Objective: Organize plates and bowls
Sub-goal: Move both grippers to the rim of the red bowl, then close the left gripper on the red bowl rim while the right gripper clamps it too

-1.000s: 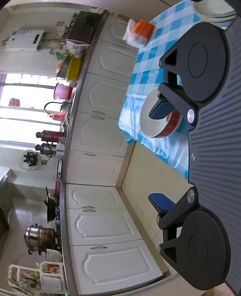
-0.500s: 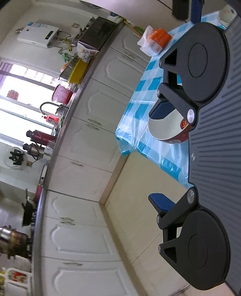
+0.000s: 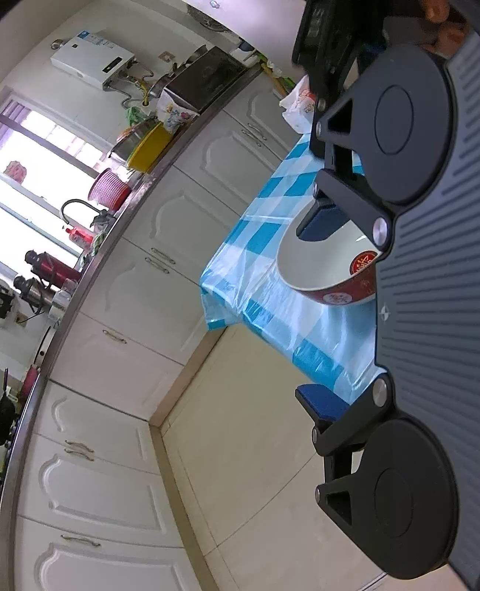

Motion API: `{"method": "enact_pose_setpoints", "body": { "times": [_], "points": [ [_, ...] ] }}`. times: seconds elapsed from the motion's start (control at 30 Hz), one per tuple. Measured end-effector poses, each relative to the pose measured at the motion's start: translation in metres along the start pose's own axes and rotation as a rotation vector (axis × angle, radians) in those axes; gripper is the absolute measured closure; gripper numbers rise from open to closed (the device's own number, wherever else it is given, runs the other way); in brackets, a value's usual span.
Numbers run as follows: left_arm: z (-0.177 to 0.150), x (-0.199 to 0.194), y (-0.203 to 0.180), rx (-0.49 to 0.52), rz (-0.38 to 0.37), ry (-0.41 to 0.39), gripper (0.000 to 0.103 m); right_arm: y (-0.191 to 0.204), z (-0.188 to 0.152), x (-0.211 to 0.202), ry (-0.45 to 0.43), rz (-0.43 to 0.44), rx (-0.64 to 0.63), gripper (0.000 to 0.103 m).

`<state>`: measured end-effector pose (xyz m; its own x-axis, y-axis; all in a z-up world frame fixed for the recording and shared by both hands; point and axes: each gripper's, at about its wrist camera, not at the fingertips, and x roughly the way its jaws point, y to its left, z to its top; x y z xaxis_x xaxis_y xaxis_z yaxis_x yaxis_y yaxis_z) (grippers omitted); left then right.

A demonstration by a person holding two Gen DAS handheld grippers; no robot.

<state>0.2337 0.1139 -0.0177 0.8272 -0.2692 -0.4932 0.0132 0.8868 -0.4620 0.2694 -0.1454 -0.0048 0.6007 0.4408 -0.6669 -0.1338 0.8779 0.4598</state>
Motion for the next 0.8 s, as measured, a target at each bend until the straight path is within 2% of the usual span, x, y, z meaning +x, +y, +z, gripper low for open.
{"method": "enact_pose_setpoints", "body": {
  "times": [0.07,0.13,0.37,0.47,0.8],
  "points": [
    [-0.001,0.003,-0.001,-0.002,-0.008,0.014,0.013,-0.003,0.002,0.008,0.021,0.018,0.017,0.035],
    [-0.002,0.006,-0.003,-0.010,-0.020,0.029,0.018,-0.003,0.004,0.015,0.041,0.030,0.017,0.046],
    [-0.006,0.013,-0.006,-0.019,-0.049,0.071,0.046,-0.005,0.009,0.028,0.074,0.023,0.016,0.055],
    [-0.005,0.013,-0.006,-0.019,-0.035,0.076,0.054,-0.007,0.010,0.035,0.096,0.022,0.029,0.060],
    [-0.006,0.013,-0.006,-0.017,-0.011,0.085,0.071,-0.013,0.012,0.047,0.119,0.007,0.042,0.071]
  ]
}}
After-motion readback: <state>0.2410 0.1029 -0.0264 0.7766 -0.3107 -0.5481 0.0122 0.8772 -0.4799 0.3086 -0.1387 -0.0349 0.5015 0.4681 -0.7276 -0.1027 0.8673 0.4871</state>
